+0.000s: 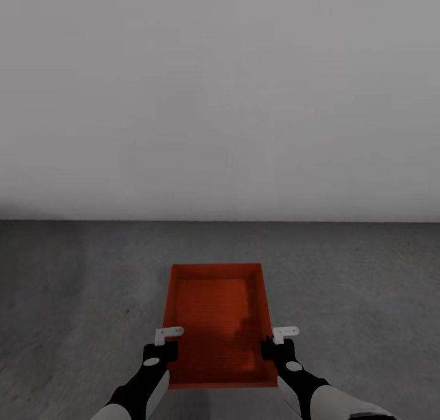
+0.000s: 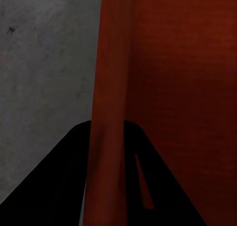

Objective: Move the two storage containers from the living room to the garage. In the garage, place one container on the floor and stack the other container on top of it (either order is fine).

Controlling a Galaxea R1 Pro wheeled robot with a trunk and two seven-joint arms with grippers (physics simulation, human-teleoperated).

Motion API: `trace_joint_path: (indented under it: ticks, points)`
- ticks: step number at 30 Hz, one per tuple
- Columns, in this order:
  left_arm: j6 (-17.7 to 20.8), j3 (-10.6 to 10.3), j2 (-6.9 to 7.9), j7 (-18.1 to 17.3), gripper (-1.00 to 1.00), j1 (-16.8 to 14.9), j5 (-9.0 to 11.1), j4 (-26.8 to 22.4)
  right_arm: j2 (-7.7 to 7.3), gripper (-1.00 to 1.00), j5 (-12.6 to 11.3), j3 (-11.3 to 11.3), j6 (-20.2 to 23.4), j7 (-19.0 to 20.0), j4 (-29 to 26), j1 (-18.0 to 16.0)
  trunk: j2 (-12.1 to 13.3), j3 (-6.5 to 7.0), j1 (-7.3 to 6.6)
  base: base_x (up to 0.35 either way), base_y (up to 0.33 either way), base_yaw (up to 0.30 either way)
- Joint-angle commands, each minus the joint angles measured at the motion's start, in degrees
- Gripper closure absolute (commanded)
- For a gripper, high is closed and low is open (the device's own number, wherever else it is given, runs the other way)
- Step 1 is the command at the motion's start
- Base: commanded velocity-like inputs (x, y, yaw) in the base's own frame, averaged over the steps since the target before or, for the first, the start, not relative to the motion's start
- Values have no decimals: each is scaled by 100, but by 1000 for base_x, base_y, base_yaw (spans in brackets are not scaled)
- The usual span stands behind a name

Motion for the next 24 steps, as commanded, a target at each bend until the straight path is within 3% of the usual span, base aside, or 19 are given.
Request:
trace_joint_path:
  ticks: [1,24]
  points:
    - [15,218,44,58,100,-4,-95,-236,-3,100,-25,-117,-19,-45,14,0,-43,-23,22,0,0,0]
    - [13,223,44,61,100,-1,-95,-236,-3,100,-29,-115,-19,-45,12,0,-966,-435,527,0,0,0]
